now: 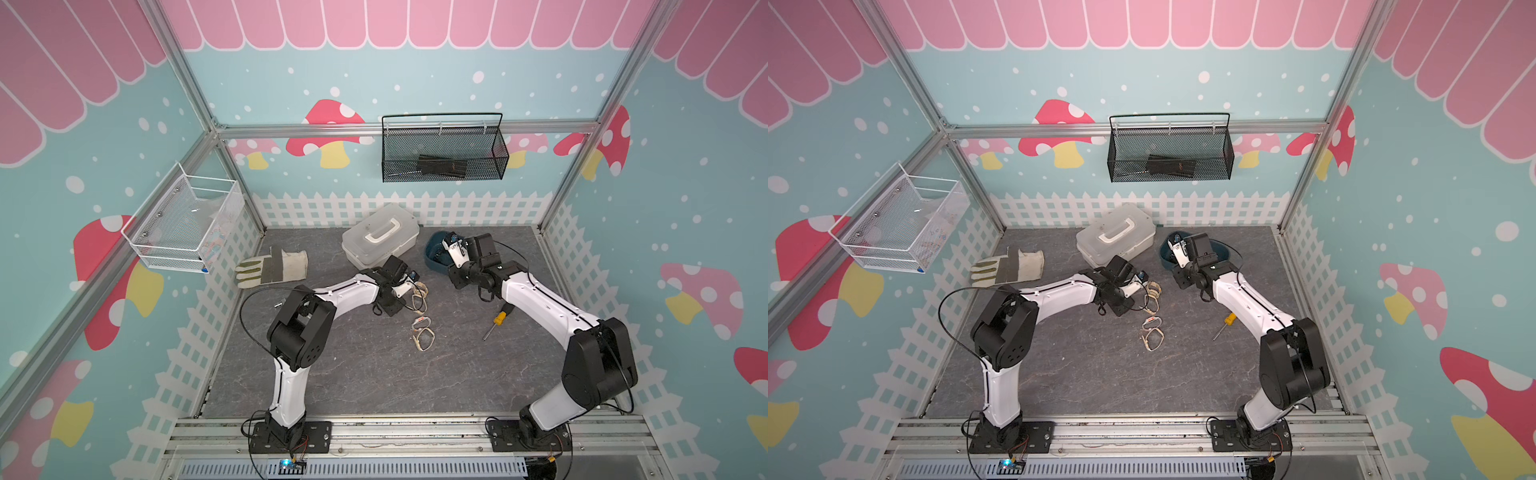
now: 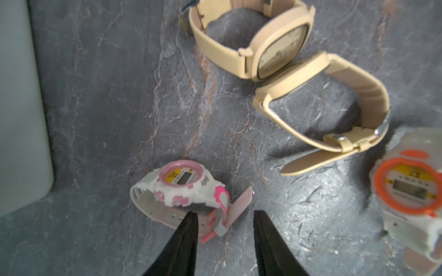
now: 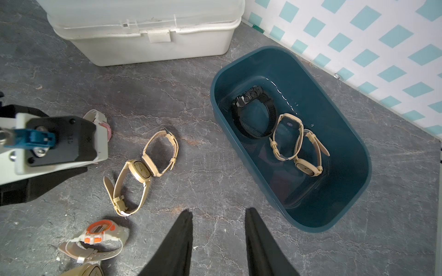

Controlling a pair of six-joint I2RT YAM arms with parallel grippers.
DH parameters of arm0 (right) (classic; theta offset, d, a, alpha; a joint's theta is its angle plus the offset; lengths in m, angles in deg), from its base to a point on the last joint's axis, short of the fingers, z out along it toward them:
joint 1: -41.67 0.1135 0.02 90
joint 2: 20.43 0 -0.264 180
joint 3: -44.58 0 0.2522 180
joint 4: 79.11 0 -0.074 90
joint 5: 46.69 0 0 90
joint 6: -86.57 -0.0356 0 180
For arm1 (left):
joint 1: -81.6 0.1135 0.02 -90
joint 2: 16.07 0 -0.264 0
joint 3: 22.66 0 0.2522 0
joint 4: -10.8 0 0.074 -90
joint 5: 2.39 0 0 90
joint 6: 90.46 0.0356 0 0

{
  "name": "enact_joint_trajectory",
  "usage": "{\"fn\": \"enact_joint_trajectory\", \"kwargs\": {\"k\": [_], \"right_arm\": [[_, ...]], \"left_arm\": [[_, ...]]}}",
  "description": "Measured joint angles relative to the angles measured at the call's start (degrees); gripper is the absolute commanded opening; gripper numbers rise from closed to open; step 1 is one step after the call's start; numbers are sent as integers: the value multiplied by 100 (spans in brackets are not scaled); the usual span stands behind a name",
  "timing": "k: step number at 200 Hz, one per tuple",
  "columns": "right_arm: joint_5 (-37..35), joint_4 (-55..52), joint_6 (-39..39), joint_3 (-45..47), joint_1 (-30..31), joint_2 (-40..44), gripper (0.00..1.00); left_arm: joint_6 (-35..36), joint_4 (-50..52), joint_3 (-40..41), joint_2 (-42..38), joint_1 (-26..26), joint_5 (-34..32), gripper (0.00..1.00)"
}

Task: Put the watch into the storage box
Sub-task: Pick up the watch at the center of the board.

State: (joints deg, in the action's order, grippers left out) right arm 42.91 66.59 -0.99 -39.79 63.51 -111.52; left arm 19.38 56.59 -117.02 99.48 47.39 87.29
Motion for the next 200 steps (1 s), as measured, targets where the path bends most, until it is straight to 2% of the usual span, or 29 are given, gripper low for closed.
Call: {"fn": "enact_joint_trajectory", "kwargs": {"k": [24, 40, 64, 123, 163, 200], "right_arm": [[-2, 0, 11, 0, 0, 0, 39], [-2, 0, 13, 0, 0, 0, 39], [-2, -2, 13, 0, 0, 0, 39], [2, -24, 11, 0, 0, 0, 39], [4, 17, 15, 83, 0, 177, 42], [-109, 151, 7, 289, 0, 468, 44]], "left_arm": [[0, 57, -46, 79, 0, -15, 29], [24, 98, -46, 94, 0, -24, 14], [-20, 133, -74, 98, 0, -74, 0], [-61, 153, -109, 76, 0, -101, 0], [-219, -107, -140, -350, 0, 13, 0], [-533, -492, -929, -367, 0, 417, 0]]}}
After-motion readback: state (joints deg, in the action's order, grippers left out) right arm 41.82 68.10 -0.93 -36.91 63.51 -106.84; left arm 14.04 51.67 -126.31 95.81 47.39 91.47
